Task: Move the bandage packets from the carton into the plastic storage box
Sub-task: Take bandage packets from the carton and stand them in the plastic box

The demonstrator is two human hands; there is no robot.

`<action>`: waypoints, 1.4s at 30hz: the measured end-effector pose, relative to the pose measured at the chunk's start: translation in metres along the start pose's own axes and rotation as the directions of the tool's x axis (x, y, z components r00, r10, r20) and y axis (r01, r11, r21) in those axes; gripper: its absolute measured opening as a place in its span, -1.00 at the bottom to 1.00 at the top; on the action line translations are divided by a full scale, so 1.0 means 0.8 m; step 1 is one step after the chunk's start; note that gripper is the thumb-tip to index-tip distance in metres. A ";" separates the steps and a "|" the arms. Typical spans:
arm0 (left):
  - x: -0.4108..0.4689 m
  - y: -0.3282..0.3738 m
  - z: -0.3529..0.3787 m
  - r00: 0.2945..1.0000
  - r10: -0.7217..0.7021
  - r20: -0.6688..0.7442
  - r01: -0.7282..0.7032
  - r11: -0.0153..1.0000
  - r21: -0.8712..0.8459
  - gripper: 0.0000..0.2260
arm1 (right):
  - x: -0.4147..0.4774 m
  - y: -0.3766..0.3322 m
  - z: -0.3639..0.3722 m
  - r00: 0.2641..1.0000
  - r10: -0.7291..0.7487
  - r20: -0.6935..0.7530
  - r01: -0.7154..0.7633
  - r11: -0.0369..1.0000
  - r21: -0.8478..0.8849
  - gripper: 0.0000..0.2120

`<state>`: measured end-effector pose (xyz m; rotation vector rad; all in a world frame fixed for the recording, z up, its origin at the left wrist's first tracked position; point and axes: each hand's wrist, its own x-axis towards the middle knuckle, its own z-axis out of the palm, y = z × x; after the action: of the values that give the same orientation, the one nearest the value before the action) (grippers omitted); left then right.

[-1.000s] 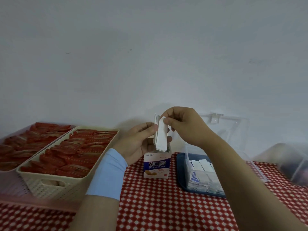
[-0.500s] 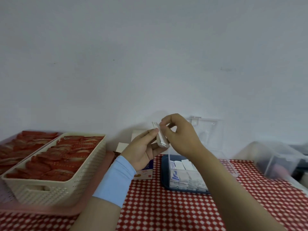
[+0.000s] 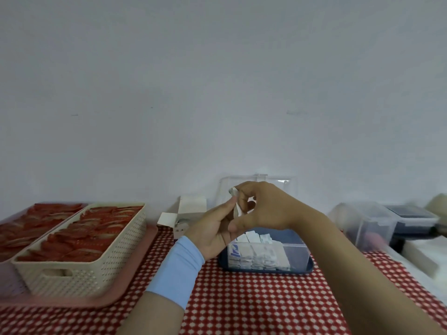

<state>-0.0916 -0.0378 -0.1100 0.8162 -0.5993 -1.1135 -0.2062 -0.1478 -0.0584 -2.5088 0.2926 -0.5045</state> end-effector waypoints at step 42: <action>0.055 -0.021 0.084 0.969 0.217 -0.119 -0.022 0.557 0.830 -0.87 | -0.051 0.083 -0.077 0.886 0.462 0.045 -0.423 0.764 0.488 -0.82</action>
<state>-0.1379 -0.1005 -0.0840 1.6688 -1.0102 -0.5436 -0.2750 -0.2193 -0.0601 -1.8447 0.6828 -0.4148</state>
